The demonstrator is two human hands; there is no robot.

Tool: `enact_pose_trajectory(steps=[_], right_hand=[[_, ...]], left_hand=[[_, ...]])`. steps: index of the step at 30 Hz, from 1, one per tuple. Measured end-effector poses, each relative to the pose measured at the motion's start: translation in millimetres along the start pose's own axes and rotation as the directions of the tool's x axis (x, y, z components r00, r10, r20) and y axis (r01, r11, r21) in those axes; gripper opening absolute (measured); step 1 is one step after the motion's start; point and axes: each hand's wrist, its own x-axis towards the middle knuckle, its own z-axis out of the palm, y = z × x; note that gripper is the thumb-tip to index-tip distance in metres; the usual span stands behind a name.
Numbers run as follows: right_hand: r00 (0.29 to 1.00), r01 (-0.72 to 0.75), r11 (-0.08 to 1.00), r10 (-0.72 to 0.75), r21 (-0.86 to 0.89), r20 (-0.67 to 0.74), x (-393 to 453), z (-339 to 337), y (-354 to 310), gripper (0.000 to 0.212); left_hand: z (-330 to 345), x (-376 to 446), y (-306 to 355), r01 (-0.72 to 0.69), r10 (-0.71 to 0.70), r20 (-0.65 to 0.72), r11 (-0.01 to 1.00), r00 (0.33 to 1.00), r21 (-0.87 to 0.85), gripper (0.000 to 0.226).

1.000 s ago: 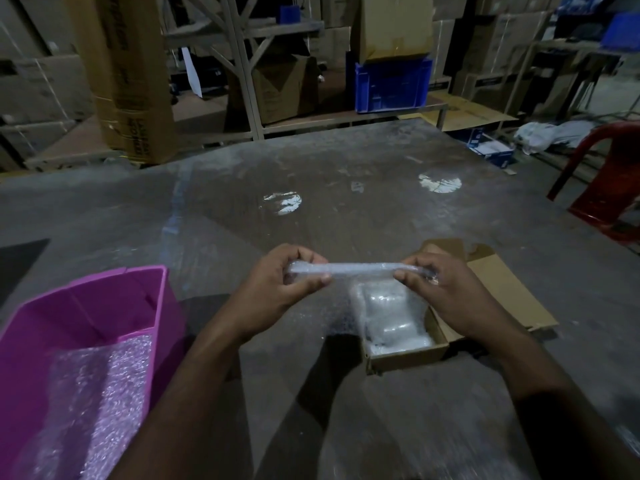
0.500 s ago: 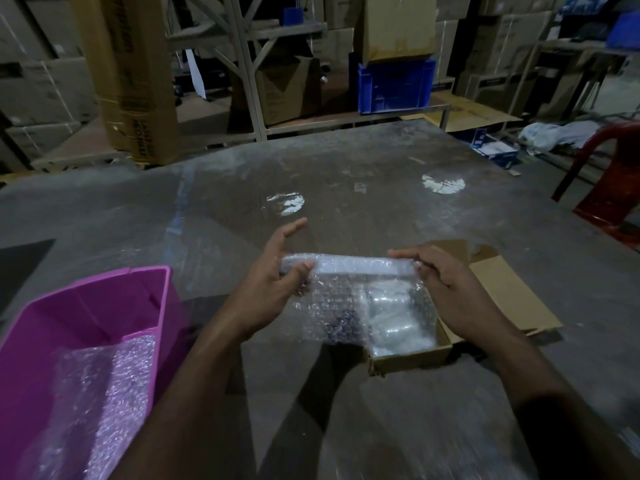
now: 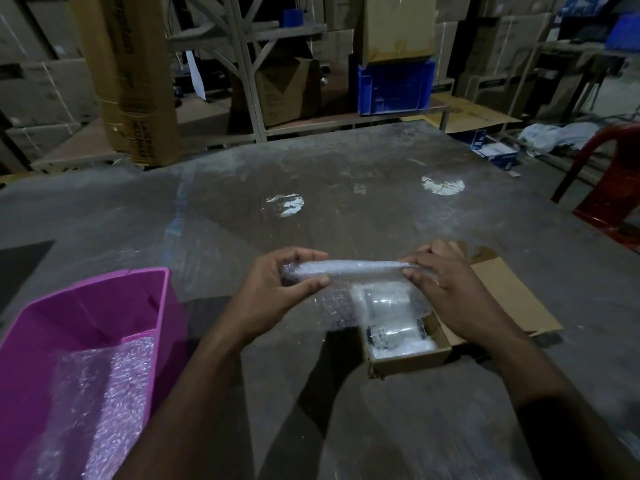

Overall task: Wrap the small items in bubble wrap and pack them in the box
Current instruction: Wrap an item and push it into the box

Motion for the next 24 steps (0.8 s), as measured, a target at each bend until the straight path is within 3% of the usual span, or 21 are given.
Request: enact_pose_trajectory(steps=[4,7,10,13,17,20,22,24], right_hand=[[0.998,-0.038,0.998,0.035,0.055,0.051,-3.8,-0.2,-0.4,0.031],[0.997,-0.073,0.991,0.068,0.116,0.049,-6.3,2.2,-2.3,0.036],[0.998,-0.056,0.985,0.051,0.163,0.034,-7.0,2.7,-4.4,0.027],[0.994,-0.083,0.989,0.075,0.119,0.076,-5.9,4.3,-3.1,0.036],[0.999,-0.028,0.997,0.024,0.071,0.047,-3.1,4.7,4.4,0.013],[0.998,-0.004,1.000,0.003,0.022,0.070,-3.2,4.0,7.8,0.022],[0.998,0.008,1.000,-0.009,0.017,0.070,-4.3,3.2,5.9,0.014],[0.997,0.002,1.000,-0.004,0.023,0.075,-6.2,1.0,2.7,0.023]], left_hand=[[-1.4,5.8,-4.7,-0.097,0.115,-0.111,0.983,0.987,0.155,0.015],[-2.4,6.9,-5.5,-0.068,0.084,-0.112,0.988,0.990,0.138,0.017],[-1.1,5.6,-4.3,-0.037,0.039,-0.093,0.999,0.995,0.016,0.015],[2.8,4.7,-2.6,-0.045,0.046,-0.052,0.999,0.998,0.031,0.019],[2.4,2.7,-1.9,-0.035,0.035,-0.008,0.997,0.999,0.066,0.025],[-0.1,0.9,-1.7,-0.020,0.015,0.068,0.996,0.998,0.083,0.021],[0.0,1.7,-5.4,-0.016,0.010,0.053,0.993,0.999,0.114,0.027],[0.7,3.5,-6.1,-0.050,0.052,-0.007,0.986,0.999,0.157,0.015]])
